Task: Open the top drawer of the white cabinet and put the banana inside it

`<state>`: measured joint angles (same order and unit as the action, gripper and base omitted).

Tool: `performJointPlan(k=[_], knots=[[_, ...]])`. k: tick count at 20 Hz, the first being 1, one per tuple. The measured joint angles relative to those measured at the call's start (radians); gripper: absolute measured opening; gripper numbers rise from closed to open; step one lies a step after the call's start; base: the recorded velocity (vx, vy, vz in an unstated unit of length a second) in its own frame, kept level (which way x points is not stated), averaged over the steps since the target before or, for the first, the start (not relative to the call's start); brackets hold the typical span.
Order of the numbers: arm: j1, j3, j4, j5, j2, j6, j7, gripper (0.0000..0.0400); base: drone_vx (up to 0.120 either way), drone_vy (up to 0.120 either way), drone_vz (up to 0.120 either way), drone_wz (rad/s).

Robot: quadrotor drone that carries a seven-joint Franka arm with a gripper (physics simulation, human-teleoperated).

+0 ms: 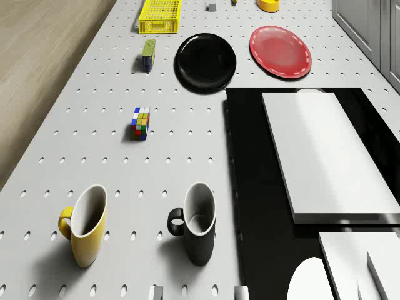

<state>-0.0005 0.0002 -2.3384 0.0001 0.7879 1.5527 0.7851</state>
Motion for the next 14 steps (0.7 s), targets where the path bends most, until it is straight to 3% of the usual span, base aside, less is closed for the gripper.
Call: performJointPlan(k=[8, 14], knots=[[-0.003, 0.002, 0.170, 0.001, -0.040, -0.124, -0.002, 0.0400, 0.000, 0.000, 0.000, 0.000], [-0.005, 0.003, 0.258, 0.002, -0.073, -0.174, -0.002, 0.0400, 0.000, 0.000, 0.000, 0.000]])
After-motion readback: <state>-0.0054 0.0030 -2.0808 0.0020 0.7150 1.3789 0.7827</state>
